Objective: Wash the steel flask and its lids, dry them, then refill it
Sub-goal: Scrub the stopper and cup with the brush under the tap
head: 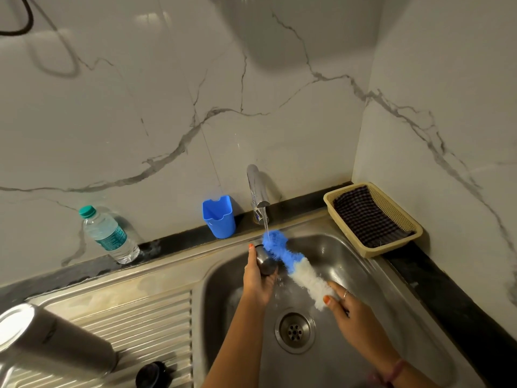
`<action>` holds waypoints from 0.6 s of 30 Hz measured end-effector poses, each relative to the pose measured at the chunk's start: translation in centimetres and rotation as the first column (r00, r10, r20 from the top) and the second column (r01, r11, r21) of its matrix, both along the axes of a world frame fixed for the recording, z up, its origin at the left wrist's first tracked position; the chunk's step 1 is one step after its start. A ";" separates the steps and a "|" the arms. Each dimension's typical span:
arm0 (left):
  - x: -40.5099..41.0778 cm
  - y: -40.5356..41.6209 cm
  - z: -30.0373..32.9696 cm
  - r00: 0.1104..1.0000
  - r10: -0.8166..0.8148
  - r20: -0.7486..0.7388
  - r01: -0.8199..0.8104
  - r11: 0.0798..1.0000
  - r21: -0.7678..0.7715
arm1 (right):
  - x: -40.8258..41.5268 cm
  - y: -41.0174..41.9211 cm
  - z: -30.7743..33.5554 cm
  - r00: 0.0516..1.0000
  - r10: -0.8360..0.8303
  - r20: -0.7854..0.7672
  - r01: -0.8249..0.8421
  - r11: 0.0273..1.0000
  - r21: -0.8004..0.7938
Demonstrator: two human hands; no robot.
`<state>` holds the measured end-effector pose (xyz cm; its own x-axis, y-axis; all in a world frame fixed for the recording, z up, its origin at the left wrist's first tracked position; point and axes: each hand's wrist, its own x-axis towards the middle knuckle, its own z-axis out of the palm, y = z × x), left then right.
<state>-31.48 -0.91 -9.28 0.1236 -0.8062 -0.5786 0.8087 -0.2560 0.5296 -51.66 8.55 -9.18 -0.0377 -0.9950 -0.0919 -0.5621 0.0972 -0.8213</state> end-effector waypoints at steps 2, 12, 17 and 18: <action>0.0 0.2 0.1 1.000 -0.008 -0.011 0.008 1.000 -0.006 | -0.1 -0.2 -0.2 1.000 -0.028 0.014 0.028 0.999 0.040; -0.5 0.1 -0.2 0.996 0.045 -0.073 -0.041 0.997 0.059 | 0.5 -0.8 0.3 0.999 -0.034 0.019 0.033 0.998 0.052; -0.6 -0.2 -0.2 0.999 0.005 -0.050 -0.006 1.000 -0.005 | 1.3 -0.1 1.0 1.000 0.023 0.009 -0.023 1.000 -0.021; -0.6 -0.2 -0.3 1.000 -0.014 -0.024 0.014 1.000 -0.011 | 1.3 -0.1 0.9 1.000 0.023 0.006 -0.023 1.000 -0.021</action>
<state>-32.11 -1.13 -9.55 0.0984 -0.8140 -0.5724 0.8175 -0.2619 0.5130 -50.39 8.49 -8.29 -0.0140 -0.9974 -0.0712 -0.5588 0.0669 -0.8266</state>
